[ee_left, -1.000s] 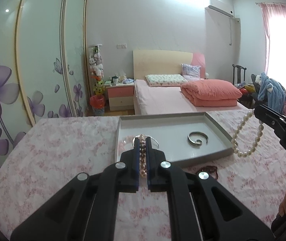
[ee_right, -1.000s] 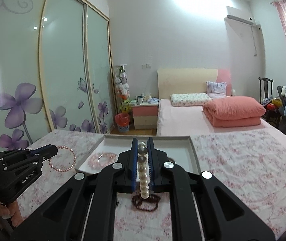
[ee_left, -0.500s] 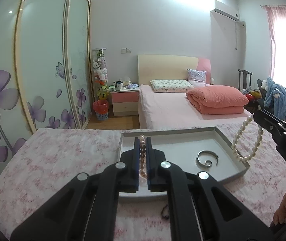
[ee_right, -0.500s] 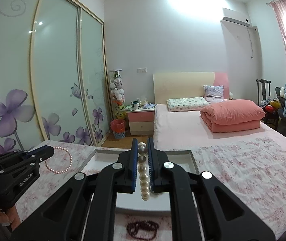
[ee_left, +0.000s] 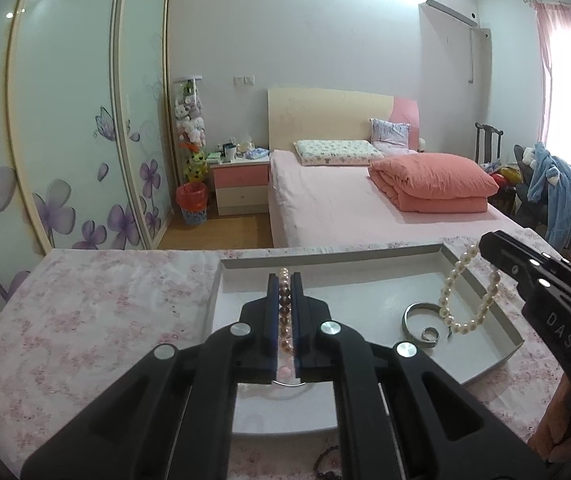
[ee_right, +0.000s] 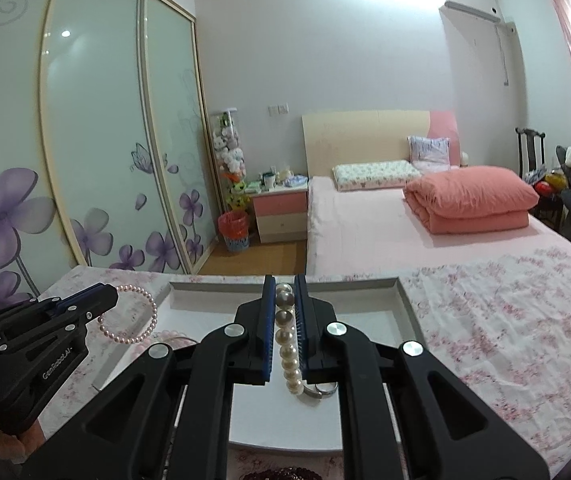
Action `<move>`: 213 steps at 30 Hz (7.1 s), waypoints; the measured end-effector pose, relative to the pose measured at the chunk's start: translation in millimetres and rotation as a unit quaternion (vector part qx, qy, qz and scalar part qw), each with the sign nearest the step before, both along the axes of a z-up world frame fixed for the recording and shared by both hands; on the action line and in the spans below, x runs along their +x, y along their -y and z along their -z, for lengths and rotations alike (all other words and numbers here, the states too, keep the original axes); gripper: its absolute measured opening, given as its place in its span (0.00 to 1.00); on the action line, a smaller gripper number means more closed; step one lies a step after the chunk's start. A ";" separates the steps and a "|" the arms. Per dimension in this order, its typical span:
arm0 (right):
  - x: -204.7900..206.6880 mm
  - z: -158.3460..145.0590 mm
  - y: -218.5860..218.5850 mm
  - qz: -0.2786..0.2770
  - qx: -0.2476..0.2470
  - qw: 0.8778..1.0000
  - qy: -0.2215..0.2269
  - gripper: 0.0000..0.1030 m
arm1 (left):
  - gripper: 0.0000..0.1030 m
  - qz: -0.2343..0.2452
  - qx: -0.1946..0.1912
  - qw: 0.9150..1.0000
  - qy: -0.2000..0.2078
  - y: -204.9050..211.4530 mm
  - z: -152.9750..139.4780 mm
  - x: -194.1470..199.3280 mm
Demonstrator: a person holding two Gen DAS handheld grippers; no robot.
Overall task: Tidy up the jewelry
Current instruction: 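Carry the white pearl bracelet with the right tool while the left carries the pink pearl necklace over the tray, then open the right tool by the cuff while the left opens over the pink bracelet, then withdraw both open tools toward the dark bead jewelry beside the tray, then grasp the dark red bead bracelet with the right tool while the left grasps the black bead necklace, then carry the red bead bracelet with the right tool while the left carries the black necklace into the tray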
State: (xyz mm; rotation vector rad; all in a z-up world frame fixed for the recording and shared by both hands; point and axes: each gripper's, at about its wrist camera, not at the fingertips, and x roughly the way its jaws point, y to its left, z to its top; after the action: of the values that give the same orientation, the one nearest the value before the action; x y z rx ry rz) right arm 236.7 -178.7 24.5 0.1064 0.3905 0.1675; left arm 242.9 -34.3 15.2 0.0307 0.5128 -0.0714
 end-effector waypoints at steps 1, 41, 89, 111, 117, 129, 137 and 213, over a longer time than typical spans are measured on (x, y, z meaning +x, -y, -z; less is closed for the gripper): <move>3.4 2.8 0.0 0.000 0.000 1.000 -0.005 0.10 | 0.06 0.001 -0.001 1.000 -0.003 0.4 2.5 2.8; -28.1 35.7 28.4 -0.016 0.020 0.993 -0.113 0.41 | 0.25 0.000 -0.040 0.997 -0.061 -47.7 24.0 -44.0; -45.3 90.6 15.1 -0.003 -0.090 0.967 -0.238 0.14 | 0.47 0.039 -0.033 0.992 -0.118 -37.9 57.1 -77.2; -47.1 91.2 28.0 0.001 -0.074 0.968 -0.240 0.14 | 0.20 0.105 0.049 0.975 -0.187 4.5 95.5 -62.5; -46.9 91.0 27.8 0.000 -0.073 0.968 -0.240 0.14 | 0.20 0.101 0.048 0.976 -0.188 0.6 93.5 -64.7; -46.6 90.5 30.1 0.000 -0.063 0.969 -0.240 0.13 | 0.12 0.095 0.058 0.977 -0.181 5.4 93.8 -66.1; -53.7 84.8 36.2 0.006 -0.038 0.974 -0.222 0.10 | 0.05 0.089 0.028 0.984 -0.152 -10.4 76.7 -74.7; -111.2 -20.5 7.2 -0.024 -0.035 0.998 0.042 0.09 | 0.05 0.072 -0.028 0.997 0.018 -21.3 -24.9 -125.6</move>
State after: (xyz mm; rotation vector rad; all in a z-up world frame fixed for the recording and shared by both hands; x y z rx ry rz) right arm 125.5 -185.9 44.9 0.0209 0.3156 0.2051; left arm 117.3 -13.0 40.1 0.0141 0.4714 -0.2257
